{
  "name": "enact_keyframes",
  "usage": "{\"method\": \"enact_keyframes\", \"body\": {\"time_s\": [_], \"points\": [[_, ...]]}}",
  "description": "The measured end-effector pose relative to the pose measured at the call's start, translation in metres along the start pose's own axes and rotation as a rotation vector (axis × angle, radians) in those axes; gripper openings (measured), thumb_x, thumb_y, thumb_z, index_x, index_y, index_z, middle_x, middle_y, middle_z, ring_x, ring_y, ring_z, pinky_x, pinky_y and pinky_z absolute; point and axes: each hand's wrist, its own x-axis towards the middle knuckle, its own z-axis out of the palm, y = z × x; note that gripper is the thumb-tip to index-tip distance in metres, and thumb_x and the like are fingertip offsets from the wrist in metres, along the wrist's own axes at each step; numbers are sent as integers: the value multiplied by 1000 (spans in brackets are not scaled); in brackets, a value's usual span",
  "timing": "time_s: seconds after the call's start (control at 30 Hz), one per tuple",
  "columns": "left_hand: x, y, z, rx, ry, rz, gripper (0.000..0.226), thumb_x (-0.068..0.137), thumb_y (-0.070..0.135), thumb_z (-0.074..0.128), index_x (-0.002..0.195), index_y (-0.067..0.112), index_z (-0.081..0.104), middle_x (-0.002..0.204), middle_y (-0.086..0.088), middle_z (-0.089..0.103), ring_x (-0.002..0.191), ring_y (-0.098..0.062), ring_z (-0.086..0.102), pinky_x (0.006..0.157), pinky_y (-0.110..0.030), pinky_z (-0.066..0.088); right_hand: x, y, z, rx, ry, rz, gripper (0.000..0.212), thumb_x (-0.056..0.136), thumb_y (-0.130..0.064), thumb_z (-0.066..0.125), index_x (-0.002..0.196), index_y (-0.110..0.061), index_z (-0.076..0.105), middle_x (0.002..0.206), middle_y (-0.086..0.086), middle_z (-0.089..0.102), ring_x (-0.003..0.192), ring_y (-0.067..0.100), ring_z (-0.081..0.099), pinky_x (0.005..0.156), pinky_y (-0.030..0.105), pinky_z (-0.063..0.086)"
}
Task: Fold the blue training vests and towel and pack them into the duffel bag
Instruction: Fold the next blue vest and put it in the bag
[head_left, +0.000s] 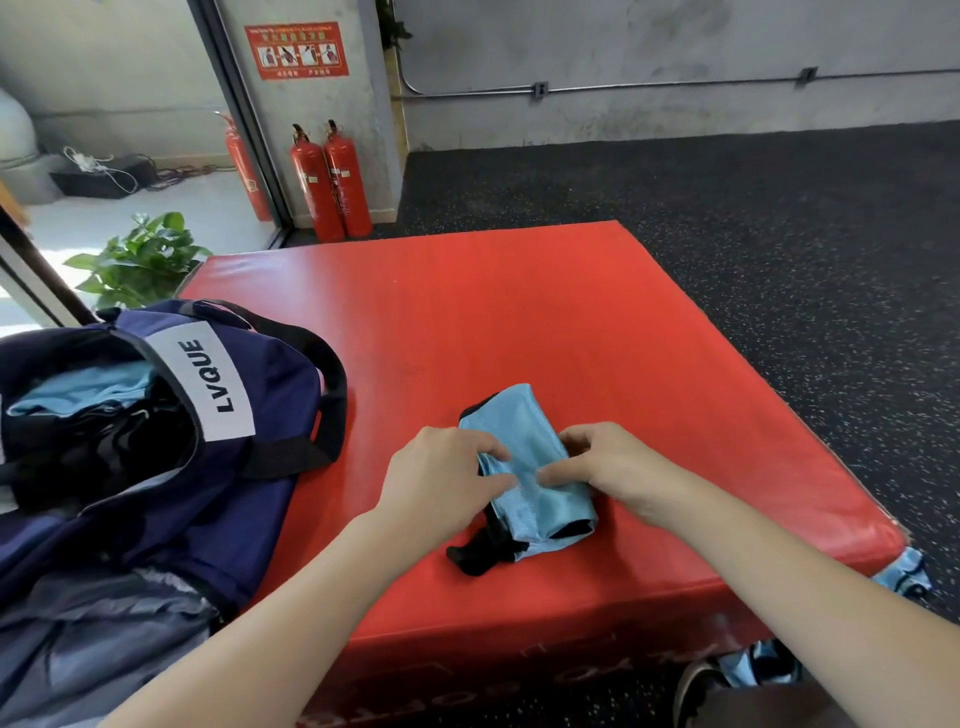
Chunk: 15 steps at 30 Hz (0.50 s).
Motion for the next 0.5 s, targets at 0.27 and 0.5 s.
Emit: {"method": "enact_keyframes", "body": {"time_s": [0.27, 0.5], "points": [[8, -21, -36, -469, -110, 147, 30, 78, 22, 83, 92, 49, 78, 149, 21, 42, 137, 3, 34, 113, -26, 29, -10, -16, 1, 174, -216, -80, 24, 84, 1, 74, 105, -10, 69, 105, 14, 74, 90, 25, 69, 78, 36, 50], [-6, -38, -53, -469, -251, 47, 15, 81, 22, 81, 85, 37, 80, 86, 8, 74, 80, 1, 60, 77, -19, 46, -18, -28, 13, 140, -269, -112, 26, 85, -5, 77, 110, -8, 71, 100, 11, 73, 89, 23, 68, 79, 31, 54]]}}
